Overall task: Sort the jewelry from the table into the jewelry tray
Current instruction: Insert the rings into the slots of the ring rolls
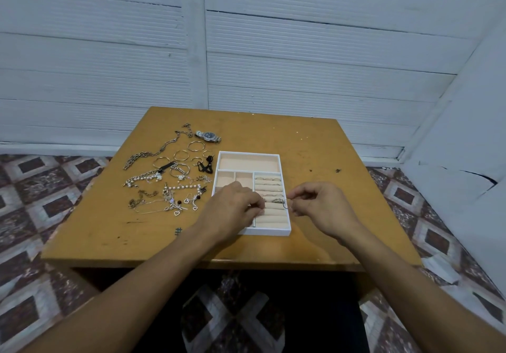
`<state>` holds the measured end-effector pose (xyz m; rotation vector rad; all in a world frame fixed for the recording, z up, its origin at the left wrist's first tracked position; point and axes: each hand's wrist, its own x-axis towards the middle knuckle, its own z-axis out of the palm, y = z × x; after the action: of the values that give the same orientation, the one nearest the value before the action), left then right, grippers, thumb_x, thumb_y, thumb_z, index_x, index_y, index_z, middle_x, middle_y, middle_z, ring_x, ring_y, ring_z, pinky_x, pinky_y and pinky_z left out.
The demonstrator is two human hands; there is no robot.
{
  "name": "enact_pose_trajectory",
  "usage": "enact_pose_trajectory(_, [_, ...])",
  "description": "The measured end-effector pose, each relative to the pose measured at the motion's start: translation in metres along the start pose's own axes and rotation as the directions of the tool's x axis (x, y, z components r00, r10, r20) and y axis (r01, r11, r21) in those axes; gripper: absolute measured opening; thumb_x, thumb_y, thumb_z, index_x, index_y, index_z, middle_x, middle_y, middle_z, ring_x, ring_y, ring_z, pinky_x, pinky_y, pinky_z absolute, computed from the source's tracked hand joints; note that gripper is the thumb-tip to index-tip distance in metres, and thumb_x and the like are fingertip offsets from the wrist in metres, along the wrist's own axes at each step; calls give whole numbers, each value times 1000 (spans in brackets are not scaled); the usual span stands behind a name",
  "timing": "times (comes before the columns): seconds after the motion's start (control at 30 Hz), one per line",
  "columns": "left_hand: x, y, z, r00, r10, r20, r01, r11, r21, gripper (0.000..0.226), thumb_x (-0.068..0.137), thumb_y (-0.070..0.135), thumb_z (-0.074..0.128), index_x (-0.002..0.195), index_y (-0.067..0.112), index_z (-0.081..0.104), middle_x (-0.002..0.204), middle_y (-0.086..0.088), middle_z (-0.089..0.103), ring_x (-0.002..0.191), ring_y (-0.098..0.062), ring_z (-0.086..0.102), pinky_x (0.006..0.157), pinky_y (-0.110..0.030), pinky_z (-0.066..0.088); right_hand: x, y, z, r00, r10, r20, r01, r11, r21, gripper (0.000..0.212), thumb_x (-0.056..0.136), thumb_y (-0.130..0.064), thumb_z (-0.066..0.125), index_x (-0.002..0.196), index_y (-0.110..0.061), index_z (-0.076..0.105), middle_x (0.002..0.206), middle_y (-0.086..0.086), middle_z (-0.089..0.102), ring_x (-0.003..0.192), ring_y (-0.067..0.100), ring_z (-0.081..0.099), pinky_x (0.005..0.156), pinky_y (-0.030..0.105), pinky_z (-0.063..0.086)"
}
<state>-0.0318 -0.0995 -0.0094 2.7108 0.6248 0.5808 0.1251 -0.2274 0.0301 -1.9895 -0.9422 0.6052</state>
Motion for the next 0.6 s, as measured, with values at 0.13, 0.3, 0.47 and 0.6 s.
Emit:
enact_pose_trajectory(0.13, [-2,-5,0,999,42,30,-42,999,-7,17,92,30,59,103,27,71,103,10,69,94,-13,50,79,-36,47,-1,1,0,1000,9,3,-9,1000,13,12,81,0,65,85,-9,73,71,6,71,55,8,65,60,18,54])
enact_pose_trajectory(0.3, [-5,-5,-3,996,84,28,-84,996,18,23,93,20,56,111,23,70,110,7,66,100,-14,50,82,-36,49,-1,2,1,1000,13,-5,-13,1000,-2,13,81,-2,65,84,-11,73,69,3,71,59,12,67,63,20,55])
enact_pose_trajectory(0.47, [-6,-6,-3,994,109,27,-110,993,40,23,89,14,62,107,24,73,109,5,63,102,-17,52,81,-36,50,0,6,1,1000,7,-6,-7,1000,1,14,82,-1,64,84,-11,74,69,2,71,59,11,67,66,23,57])
enact_pose_trajectory(0.6, [-7,-6,-1,990,124,63,-129,988,88,28,91,18,59,115,29,69,112,7,60,104,-16,49,81,-33,47,1,8,2,1000,-1,-11,1,1000,-9,14,82,-1,64,84,-11,74,70,2,71,60,11,68,65,22,57])
